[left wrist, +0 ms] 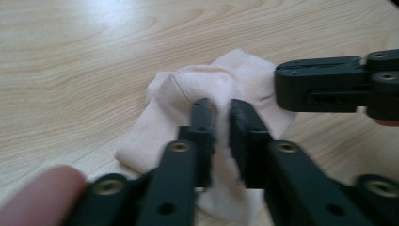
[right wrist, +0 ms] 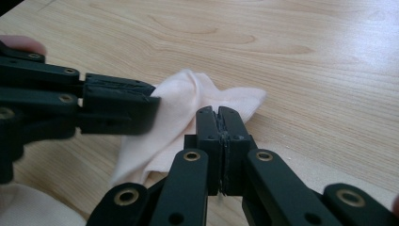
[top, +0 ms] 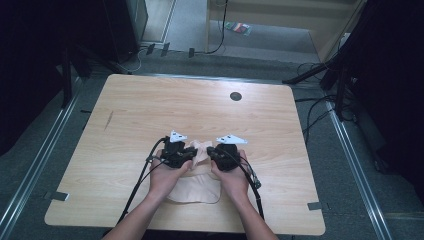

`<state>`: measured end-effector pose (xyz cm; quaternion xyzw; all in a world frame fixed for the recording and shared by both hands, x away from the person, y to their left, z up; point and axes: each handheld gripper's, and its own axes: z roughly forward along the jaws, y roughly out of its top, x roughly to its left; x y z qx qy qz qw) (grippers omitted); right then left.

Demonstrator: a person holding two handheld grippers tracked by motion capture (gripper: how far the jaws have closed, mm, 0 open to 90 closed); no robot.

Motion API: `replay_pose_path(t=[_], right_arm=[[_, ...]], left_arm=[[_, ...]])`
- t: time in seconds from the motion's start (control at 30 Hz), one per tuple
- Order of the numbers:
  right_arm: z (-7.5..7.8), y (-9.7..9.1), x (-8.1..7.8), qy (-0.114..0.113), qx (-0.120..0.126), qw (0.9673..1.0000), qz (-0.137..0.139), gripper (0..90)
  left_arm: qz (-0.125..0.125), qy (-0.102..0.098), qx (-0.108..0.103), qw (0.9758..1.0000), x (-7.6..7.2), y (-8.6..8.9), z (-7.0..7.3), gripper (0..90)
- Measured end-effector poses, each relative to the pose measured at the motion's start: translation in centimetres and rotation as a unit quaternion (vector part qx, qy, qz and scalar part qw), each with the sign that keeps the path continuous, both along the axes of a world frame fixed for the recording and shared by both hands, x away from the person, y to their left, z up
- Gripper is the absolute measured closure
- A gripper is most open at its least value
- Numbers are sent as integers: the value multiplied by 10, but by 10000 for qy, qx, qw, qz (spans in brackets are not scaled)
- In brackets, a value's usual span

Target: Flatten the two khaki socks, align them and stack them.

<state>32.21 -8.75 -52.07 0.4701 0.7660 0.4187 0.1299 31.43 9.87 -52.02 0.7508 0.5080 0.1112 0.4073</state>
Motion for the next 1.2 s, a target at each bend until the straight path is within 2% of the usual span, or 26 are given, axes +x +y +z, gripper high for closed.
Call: replay_pose_path(t=[0.07,0.17,0.2,0.23,0.27,0.33,0.43,0.47,0.5,0.53,0.57,0.6,0.63,0.67,0.7,0.73,0.77,0.8,0.87,0.9,1.0,1.03,1.07,1.1,1.17,1.2], right_arm=[[1,-2,-2,-50,32,10000,-41,894],[2,-4,-3,-109,6,9999,-92,894],[3,-7,-5,-129,-12,9998,-128,894],[3,-7,-5,-129,-12,9998,-128,894],[2,-10,-7,-150,-33,9998,-148,894],[1,-12,-10,-148,-51,9997,-169,894],[-1,-13,-14,-144,-57,9997,-180,894],[-4,-14,-17,-144,-65,9997,-173,894],[-5,-13,-19,-144,-78,9998,-151,894],[-6,-13,-20,-136,-123,9997,-159,893],[-6,-13,-20,-136,-123,9997,-159,893],[-9,-13,-24,-156,-170,9996,-187,879],[-9,-13,-24,-156,-170,9996,-187,879],[-10,-16,-28,-212,-138,9993,-263,769],[-10,-16,-28,-212,-138,9993,-263,769],[-7,-21,-29,-333,-38,9988,-364,682],[-5,-25,-29,-382,42,9986,-376,659],[-5,-25,-29,-382,42,9986,-376,659],[3,-34,-24,-457,225,9975,-484,625],[3,-34,-24,-457,225,9975,-484,625],[5,-34,-8,-251,149,9986,-431,627],[5,-34,-8,-251,149,9986,-431,627],[3,-32,1,-75,118,9993,-359,627],[3,-32,1,-75,118,9993,-359,627],[-1,-27,5,4,59,9996,-290,626],[-5,-22,8,14,-118,9996,-266,625]], left_arm=[[-35,-59,-71,10000,-1,5,3,886],[-7,-144,-130,9998,-4,13,9,887],[38,-188,-92,9998,-7,23,12,886],[38,-188,-92,9998,-7,23,12,886],[85,-191,-103,9997,-10,33,13,885],[141,-185,-100,9997,-13,40,11,883],[217,-20,-179,9996,-19,55,6,874],[330,-21,-219,9992,-23,63,2,850],[330,-21,-219,9992,-23,63,2,835],[465,-15,-253,9986,-27,70,-1,808],[465,-15,-253,9986,-27,70,-1,773],[553,11,-268,9981,-29,76,-2,692],[632,12,-259,9977,-30,80,-3,692],[769,19,-227,9968,-32,86,-5,566],[769,19,-227,9968,-32,86,-5,520],[938,58,-292,9951,-32,95,-5,467],[938,58,-292,9951,-32,95,-5,449],[1028,64,-361,9940,-31,98,-4,449],[1047,144,-515,9931,-29,100,-4,412],[1047,144,-515,9931,-29,100,-4,406],[941,342,-595,9932,-26,91,-8,405],[941,342,-595,9932,-26,91,-8,415],[899,424,-609,9932,-24,87,-11,436],[899,424,-609,9932,-24,87,-11,447],[866,476,-530,9937,-22,82,-13,462],[883,485,-447,9939,-21,81,-15,470]])
